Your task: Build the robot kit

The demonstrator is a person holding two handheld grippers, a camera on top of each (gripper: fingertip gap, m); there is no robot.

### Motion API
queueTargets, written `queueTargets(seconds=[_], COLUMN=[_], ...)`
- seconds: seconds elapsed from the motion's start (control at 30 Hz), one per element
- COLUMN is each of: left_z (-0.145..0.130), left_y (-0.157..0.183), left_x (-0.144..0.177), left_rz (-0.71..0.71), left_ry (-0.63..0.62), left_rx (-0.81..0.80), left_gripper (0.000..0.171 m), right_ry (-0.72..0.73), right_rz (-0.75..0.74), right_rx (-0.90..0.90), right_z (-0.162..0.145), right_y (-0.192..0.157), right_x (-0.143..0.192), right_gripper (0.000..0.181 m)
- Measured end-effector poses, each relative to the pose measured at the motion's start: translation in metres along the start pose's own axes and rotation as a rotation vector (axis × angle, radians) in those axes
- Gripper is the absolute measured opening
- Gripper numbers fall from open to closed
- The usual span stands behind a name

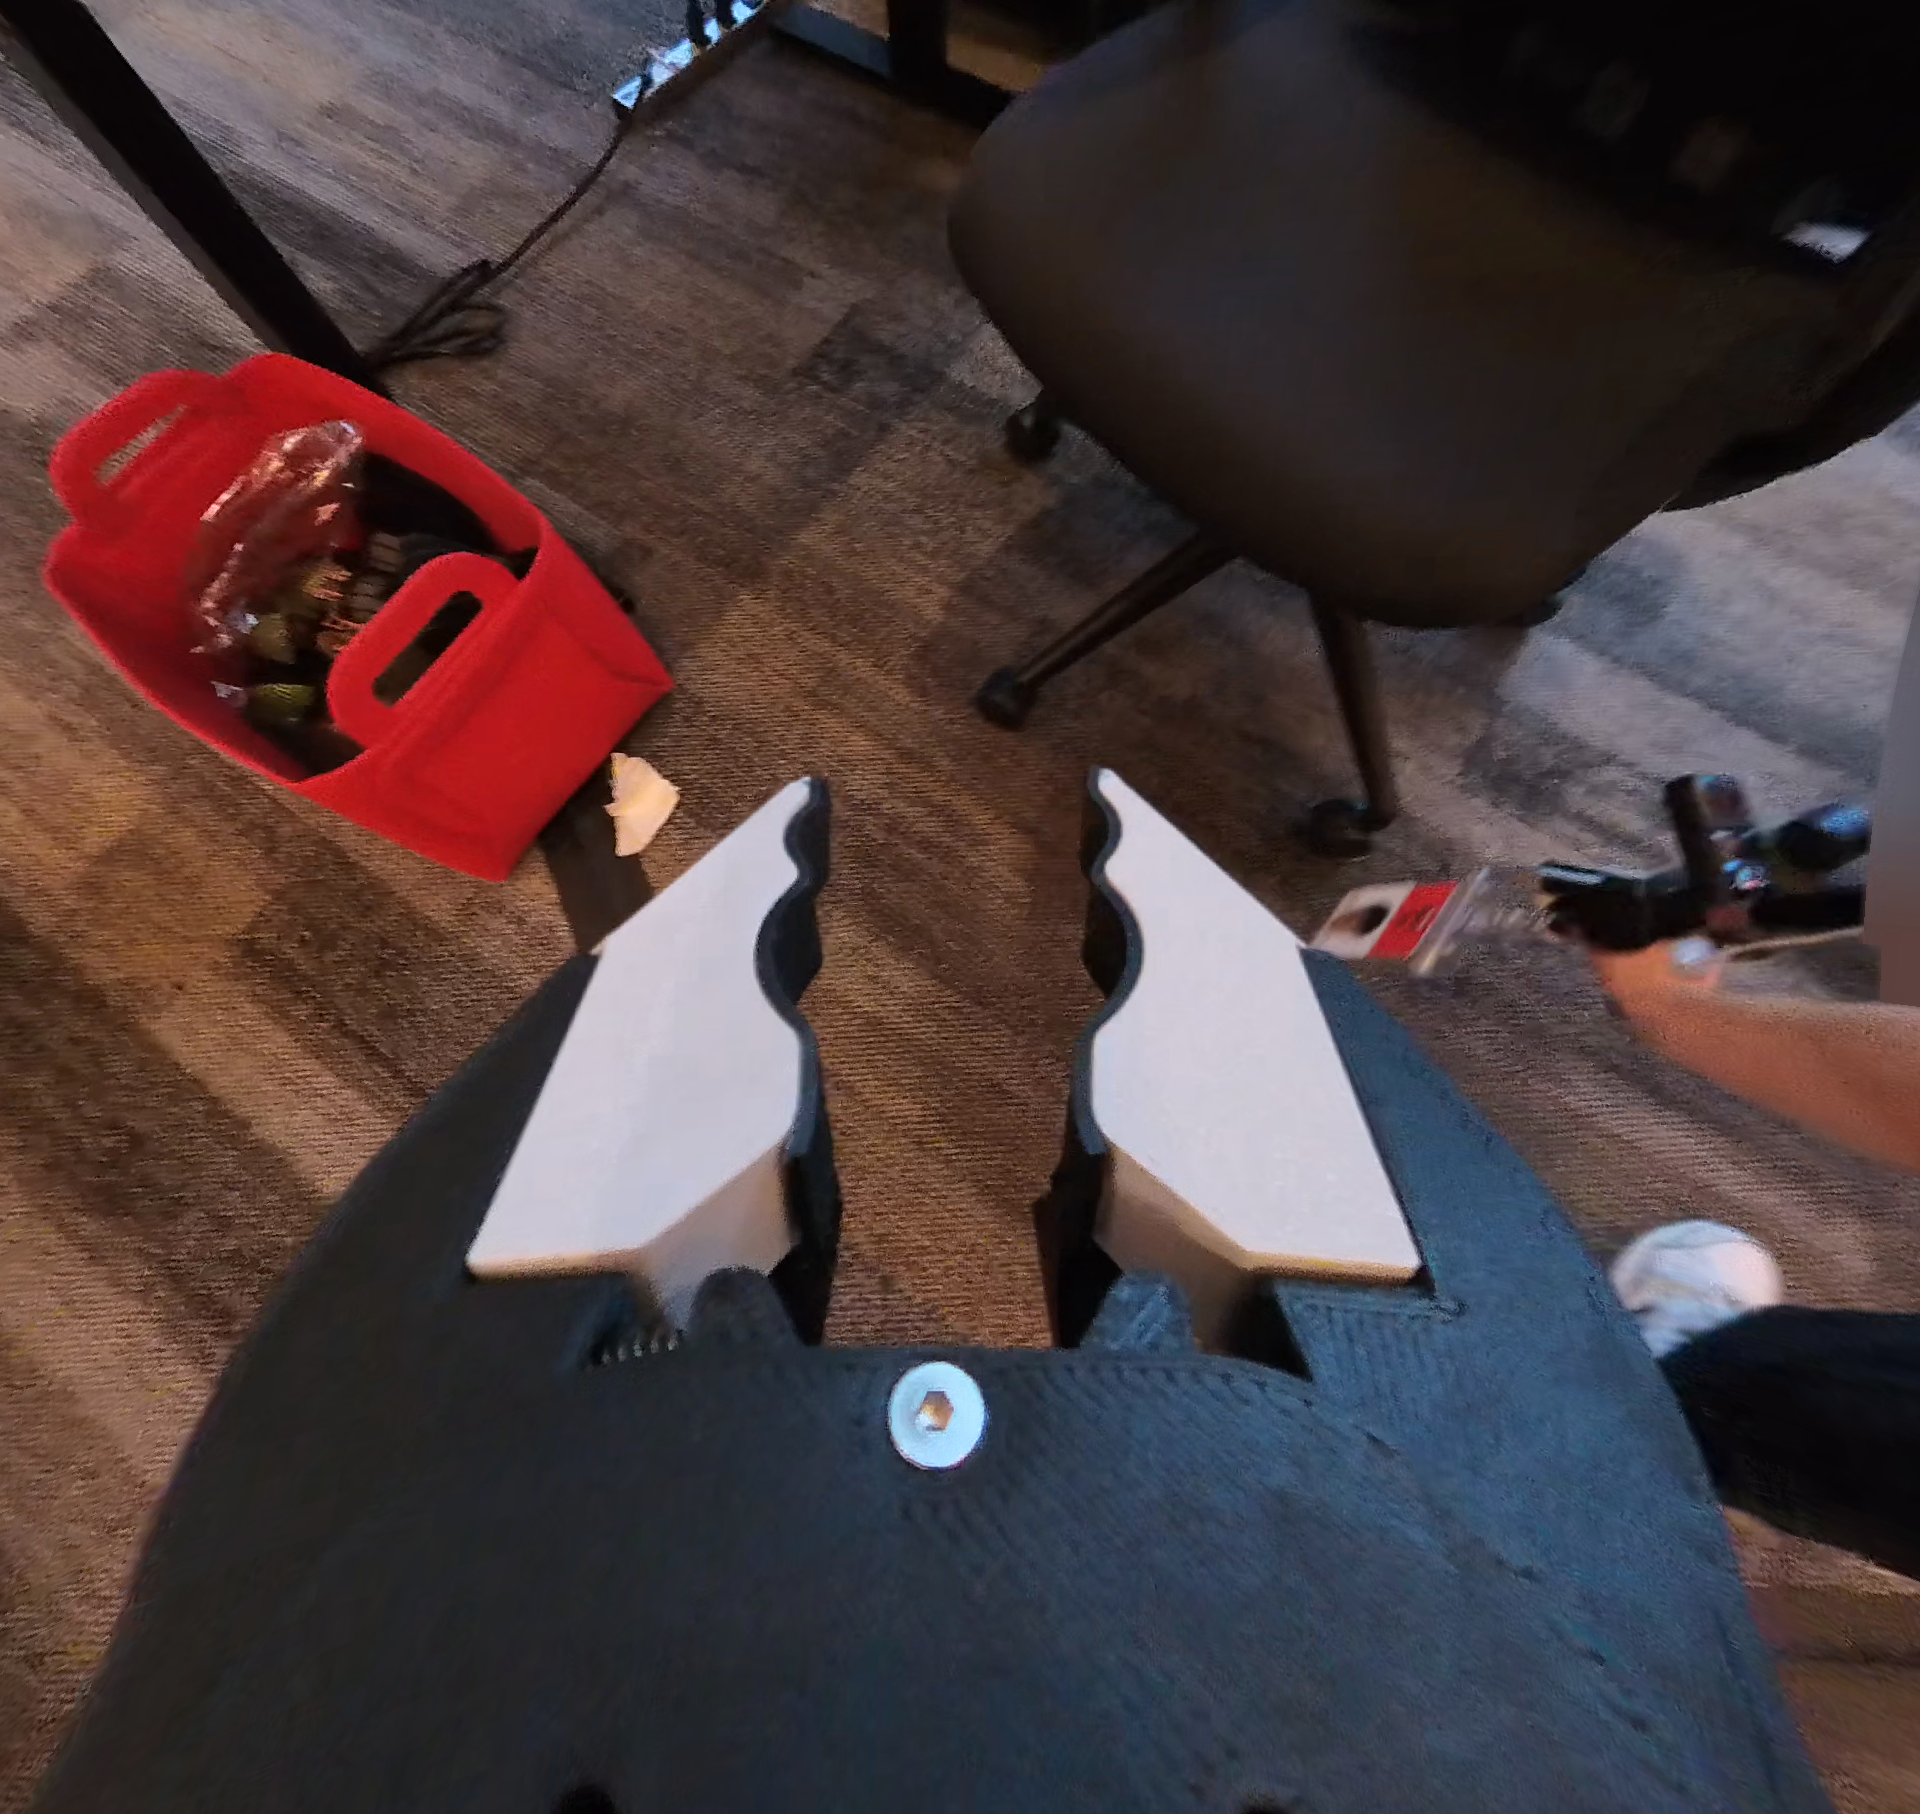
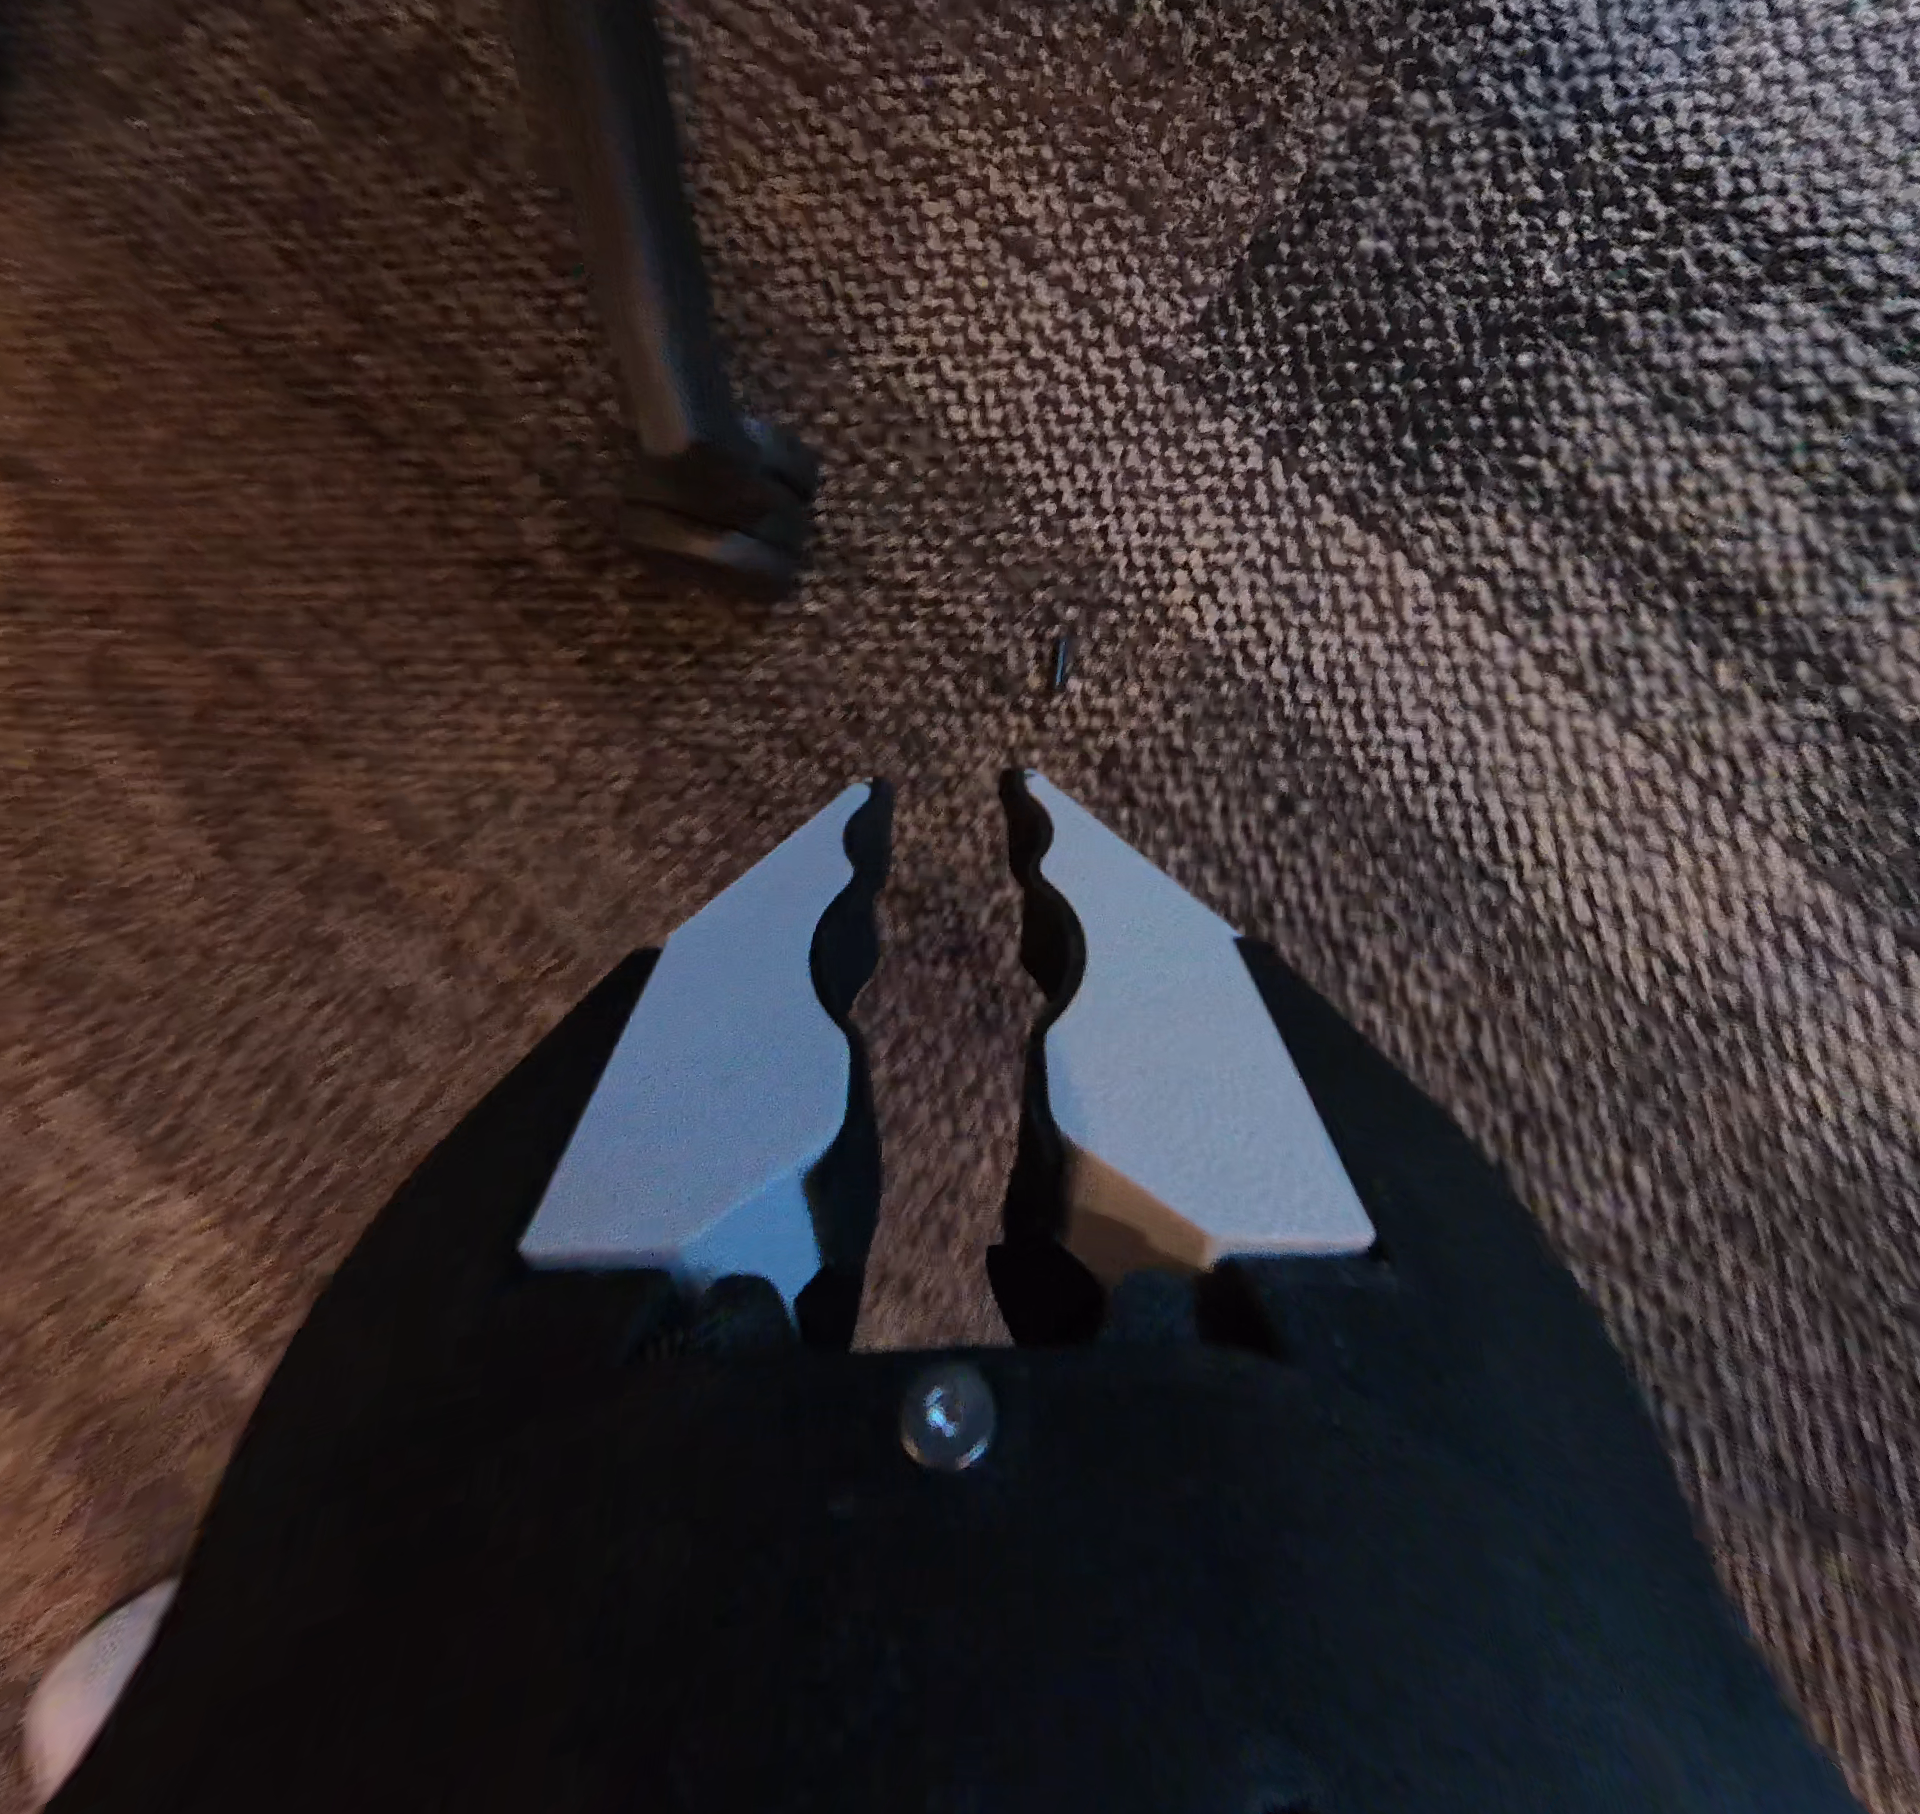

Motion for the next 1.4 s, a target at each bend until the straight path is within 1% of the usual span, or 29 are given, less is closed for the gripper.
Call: queueTargets(seconds=[0.07,0.13,0.17,0.23,0.33,0.43,0.6,0.67,0.7,0.77,0.83,0.9,0.93,1.0,1.07,1.1,1.17,1.23,1.27,1.33,1.4], left_z=[-0.021,-0.039,-0.045,-0.055,-0.066,-0.072,-0.075,-0.077,-0.078,-0.081,-0.082,-0.076,-0.071,-0.054,-0.027,-0.009,0.034,0.087,0.116,0.175,0.225], left_y=[0.005,0.011,0.014,0.017,0.018,0.021,0.023,0.025,0.027,0.032,0.038,0.044,0.046,0.050,0.049,0.047,0.039,0.027,0.021,0.011,0.005], left_x=[-0.018,-0.034,-0.039,-0.048,-0.057,-0.064,-0.066,-0.067,-0.067,-0.067,-0.063,-0.054,-0.047,-0.030,-0.007,0.007,0.041,0.083,0.106,0.156,0.205], left_rz=[0.018,-0.002,-0.027,-0.052,-0.065,-0.071,-0.067,-0.060,-0.062,-0.076,-0.089,-0.108,-0.116,-0.156,-0.157,-0.160,-0.139,-0.106,-0.088,-0.075,-0.089], left_ry=[-0.018,-0.057,-0.071,-0.082,-0.083,-0.092,-0.103,-0.100,-0.099,-0.103,-0.117,-0.124,-0.122,-0.113,-0.077,-0.050,-0.004,0.049,0.075,0.127,0.176], left_rx=[-0.059,-0.053,-0.034,-0.016,-0.017,-0.031,-0.097,-0.115,-0.116,-0.111,-0.105,-0.096,-0.081,-0.025,0.011,0.039,0.076,0.101,0.099,0.116,0.157], left_gripper=[0.047,0.049,0.049,0.049,0.049,0.049,0.048,0.047,0.047,0.047,0.046,0.045,0.044,0.044,0.043,0.043,0.043,0.042,0.042,0.042,0.045], right_ry=[-0.031,-0.071,-0.075,-0.067,-0.127,-0.174,-0.140,-0.133,-0.137,-0.152,-0.182,-0.123,-0.093,-0.041,-0.112,-0.149,-0.194,-0.203,-0.191,-0.123,-0.021], right_rz=[-0.018,-0.025,-0.045,-0.036,-0.036,-0.077,-0.083,-0.074,-0.050,-0.050,-0.033,-0.009,0.009,0.093,0.129,0.165,0.210,0.281,0.318,0.376,0.414], right_rx=[0.059,0.127,0.158,0.164,0.163,0.164,0.126,0.135,0.142,0.155,0.145,0.166,0.183,0.223,0.264,0.267,0.374,0.477,0.514,0.578,0.638], right_z=[-0.003,-0.007,-0.006,-0.004,-0.009,-0.018,-0.019,-0.020,-0.020,-0.022,-0.023,-0.016,-0.010,-0.001,0.000,0.001,0.016,0.045,0.067,0.124,0.189], right_y=[0.018,0.029,0.033,0.039,0.044,0.048,0.052,0.053,0.052,0.051,0.048,0.038,0.030,0.008,-0.010,-0.022,-0.053,-0.091,-0.109,-0.143,-0.171], right_x=[-0.035,-0.062,-0.071,-0.088,-0.108,-0.118,-0.124,-0.123,-0.122,-0.118,-0.108,-0.082,-0.065,-0.023,0.025,0.053,0.121,0.196,0.235,0.316,0.395], right_gripper=[0.023,0.026,0.026,0.026,0.025,0.024,0.020,0.016,0.004,0.004,0.004,0.004,0.004,0.004,0.004,0.004,0.004,0.004,0.004,0.004,0.004])
Point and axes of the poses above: each gripper's, where its closed fingertips meet, x back along the fingers, z out of its top, y = z × x across the jaws, the point moved 9 cm from there along x, back along the fingers, and after that the axes turned 11 degrees about z, right-handed, at the moved point
